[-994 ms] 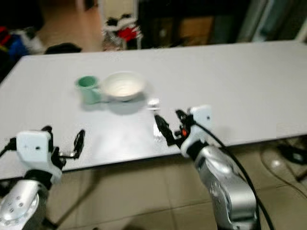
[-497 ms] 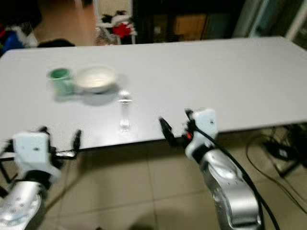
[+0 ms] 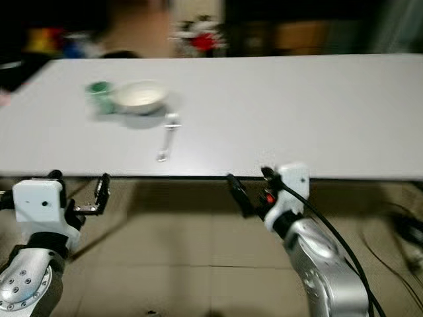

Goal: Setting the table

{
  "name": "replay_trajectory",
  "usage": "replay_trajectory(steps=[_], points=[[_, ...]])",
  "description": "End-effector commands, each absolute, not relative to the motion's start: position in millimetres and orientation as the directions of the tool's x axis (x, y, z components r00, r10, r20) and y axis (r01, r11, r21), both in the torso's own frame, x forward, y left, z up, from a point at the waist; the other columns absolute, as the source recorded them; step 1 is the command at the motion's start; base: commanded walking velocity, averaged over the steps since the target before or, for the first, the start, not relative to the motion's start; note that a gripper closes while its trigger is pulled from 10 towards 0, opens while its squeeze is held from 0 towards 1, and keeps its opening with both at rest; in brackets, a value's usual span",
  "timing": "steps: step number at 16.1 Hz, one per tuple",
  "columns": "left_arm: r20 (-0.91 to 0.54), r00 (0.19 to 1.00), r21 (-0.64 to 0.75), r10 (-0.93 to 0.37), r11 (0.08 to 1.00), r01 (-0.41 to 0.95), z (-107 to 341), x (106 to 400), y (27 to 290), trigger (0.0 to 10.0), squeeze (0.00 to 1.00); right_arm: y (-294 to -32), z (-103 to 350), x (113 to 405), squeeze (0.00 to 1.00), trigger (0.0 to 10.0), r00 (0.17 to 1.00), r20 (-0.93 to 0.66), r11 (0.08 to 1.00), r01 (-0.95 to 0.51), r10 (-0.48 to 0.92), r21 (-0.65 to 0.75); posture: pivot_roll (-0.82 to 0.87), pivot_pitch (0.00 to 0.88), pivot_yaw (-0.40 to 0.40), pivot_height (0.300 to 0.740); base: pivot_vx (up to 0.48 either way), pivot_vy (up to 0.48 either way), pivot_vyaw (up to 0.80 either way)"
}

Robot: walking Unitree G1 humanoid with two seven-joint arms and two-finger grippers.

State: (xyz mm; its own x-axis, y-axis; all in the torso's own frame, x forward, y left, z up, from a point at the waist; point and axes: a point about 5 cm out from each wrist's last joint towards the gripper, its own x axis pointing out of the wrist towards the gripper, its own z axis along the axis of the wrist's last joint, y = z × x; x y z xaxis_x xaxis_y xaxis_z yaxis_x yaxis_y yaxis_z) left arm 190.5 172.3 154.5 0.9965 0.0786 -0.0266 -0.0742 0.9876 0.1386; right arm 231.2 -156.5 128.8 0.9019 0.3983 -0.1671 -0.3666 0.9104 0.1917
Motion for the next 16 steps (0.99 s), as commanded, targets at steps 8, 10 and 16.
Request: replay_trajectory(steps=[8,10,16], points=[[-0.021,0.997,0.178,0.076,0.981,-0.071,154.5,186.9,170.8,10.0,0.00,-146.7,136.0,231.0,1.00,10.0,0.872,-0.122,0.873,-0.448,0.475,0.192,-0.04,0.000,0.047,0.740,0.000,0.000,0.80],[-0.014,0.998,0.178,0.066,0.982,-0.063,155.2,185.9,167.5,10.0,0.00,-140.7,136.1,232.2,1.00,10.0,0.844,-0.121,0.846,-0.495,0.522,0.197,-0.03,0.000,0.040,0.740,0.000,0.000,0.80],[-0.035,0.996,0.196,0.086,0.978,-0.078,152.0,179.0,170.7,10.0,0.00,-139.7,133.3,236.0,1.00,10.0,0.843,-0.122,0.846,-0.496,0.523,0.197,-0.02,0.000,0.032,0.740,0.000,0.000,0.80]])
